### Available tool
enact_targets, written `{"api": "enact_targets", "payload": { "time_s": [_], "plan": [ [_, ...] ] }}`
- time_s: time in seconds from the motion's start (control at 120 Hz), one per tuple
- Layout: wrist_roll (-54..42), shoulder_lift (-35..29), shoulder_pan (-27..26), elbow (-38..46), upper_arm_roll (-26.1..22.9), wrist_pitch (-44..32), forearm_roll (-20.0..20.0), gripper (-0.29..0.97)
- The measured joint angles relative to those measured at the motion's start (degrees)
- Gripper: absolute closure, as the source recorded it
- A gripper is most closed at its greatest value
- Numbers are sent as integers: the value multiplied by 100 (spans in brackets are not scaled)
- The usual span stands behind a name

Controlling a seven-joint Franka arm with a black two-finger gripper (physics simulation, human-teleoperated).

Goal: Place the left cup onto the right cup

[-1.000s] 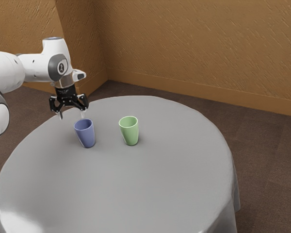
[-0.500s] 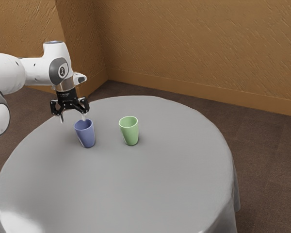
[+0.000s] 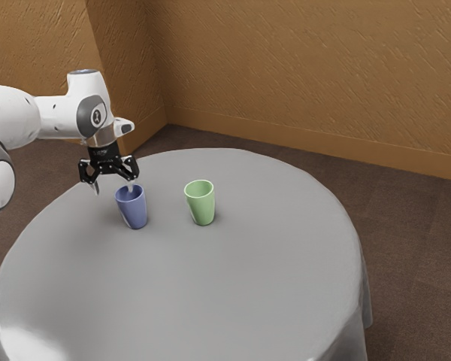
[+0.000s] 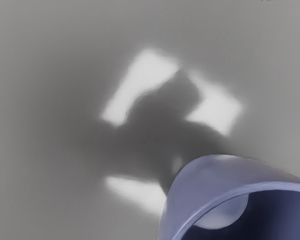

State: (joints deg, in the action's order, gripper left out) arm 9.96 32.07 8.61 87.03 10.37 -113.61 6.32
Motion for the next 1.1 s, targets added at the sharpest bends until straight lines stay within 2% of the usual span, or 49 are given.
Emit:
{"api": "enact_targets", "payload": {
  "time_s": [0.275,0.775,1.1],
  "plan": [
    [5,48,0,0,-28,-15,4,5],
    [10,127,0,0,-53,-20,1,27],
    [11,160,0,0,-53,-20,1,34]
  ]
}}
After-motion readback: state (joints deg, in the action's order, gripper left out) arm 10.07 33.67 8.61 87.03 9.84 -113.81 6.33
